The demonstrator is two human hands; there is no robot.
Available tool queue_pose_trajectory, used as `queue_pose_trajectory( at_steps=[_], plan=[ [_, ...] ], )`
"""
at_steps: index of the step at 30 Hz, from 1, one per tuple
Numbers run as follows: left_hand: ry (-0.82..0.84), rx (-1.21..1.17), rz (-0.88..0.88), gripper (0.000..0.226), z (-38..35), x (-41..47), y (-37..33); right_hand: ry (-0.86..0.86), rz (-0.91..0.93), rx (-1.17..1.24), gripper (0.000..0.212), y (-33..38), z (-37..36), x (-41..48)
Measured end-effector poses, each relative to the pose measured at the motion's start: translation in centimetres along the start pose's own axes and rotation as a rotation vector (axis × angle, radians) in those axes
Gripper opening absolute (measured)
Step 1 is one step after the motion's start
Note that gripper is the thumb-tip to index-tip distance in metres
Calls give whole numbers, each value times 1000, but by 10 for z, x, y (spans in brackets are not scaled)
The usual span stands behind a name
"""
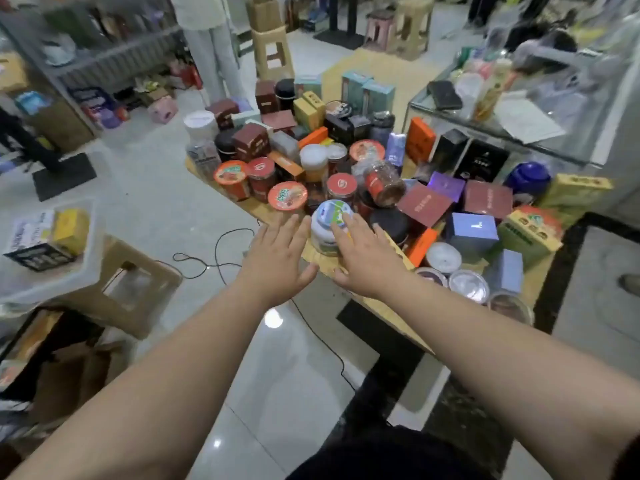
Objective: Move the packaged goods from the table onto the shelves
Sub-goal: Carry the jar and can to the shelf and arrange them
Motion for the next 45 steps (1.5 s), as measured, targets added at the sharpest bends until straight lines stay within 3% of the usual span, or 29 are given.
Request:
queue_pose_trajectory(
  at_steps=[5, 10, 15, 18, 22, 30, 37, 45],
  plan=[
    [64, -1, -55, 95, -29, 63, -16, 65, -139, 77, 88, -59, -31, 11],
    [125, -20, -37, 95, -42, 115, -14, 85, -126, 129, 88, -97, -49, 51],
    [150, -45, 34, 86, -54, 158, 11, 113, -41, 158, 83, -95, -57, 98],
    [198, -76, 69, 87, -55, 180, 19, 238, -19, 135, 85, -88, -68, 116],
    [296, -69, 52, 95, -60, 205, 22, 306, 15, -29, 79, -79, -72, 126],
    [463, -7, -137, 117, -73, 247, 36, 356, -176, -93, 72, -69, -77, 122],
    [457, -94, -175, 115, -84, 257, 41, 364, -297, -107, 67, -65, -79, 124],
    [358, -322, -135, 112, -81, 227, 68, 335, -208, -54, 79, -78, -90, 118]
  ],
)
Point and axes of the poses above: each hand's wrist, its own x-axis towards the middle knuckle, its own z-axis out of the back of the hand, y = z × x, the point moved 2 cm from there along x, towards the middle knuckle, and after that the axes turned 11 degrees about -x, right-handed, at the moved point
